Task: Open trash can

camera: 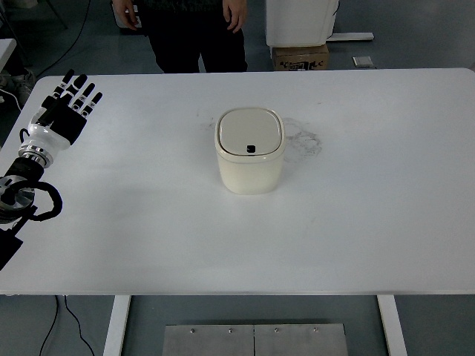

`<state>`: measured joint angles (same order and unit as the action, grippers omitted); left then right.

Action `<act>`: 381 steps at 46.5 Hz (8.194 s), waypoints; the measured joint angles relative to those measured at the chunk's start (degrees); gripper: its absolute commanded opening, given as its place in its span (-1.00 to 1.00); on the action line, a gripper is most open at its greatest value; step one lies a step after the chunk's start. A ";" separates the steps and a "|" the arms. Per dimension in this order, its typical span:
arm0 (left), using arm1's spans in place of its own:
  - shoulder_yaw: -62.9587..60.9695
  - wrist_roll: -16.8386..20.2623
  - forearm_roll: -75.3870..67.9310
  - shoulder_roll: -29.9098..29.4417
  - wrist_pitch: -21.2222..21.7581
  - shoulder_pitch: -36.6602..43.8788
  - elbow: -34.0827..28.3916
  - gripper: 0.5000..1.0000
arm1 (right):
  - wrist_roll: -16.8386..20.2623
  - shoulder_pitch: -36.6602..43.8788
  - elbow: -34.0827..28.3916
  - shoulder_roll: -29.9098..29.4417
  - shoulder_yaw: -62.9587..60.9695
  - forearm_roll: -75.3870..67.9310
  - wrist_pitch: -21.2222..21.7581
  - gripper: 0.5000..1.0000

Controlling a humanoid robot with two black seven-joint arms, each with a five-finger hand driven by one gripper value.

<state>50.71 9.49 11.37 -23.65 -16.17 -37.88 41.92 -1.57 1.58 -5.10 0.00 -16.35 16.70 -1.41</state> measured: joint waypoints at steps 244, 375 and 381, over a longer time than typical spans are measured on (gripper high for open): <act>-58.66 -8.59 -47.56 -1.48 -16.44 -48.81 22.81 1.00 | -0.01 0.02 0.00 0.00 0.00 0.00 0.00 0.97; -59.11 -8.59 -46.25 -0.06 -16.45 -49.03 21.88 1.00 | -0.01 0.01 0.00 0.00 0.00 0.00 0.00 0.97; -59.11 -8.59 -46.33 -0.01 -16.56 -48.89 21.95 1.00 | -0.01 0.01 0.00 0.00 0.00 0.00 0.00 0.97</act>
<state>-8.40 0.91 -34.96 -23.66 -32.73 -86.77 63.87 -1.58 1.59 -5.10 0.00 -16.35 16.70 -1.41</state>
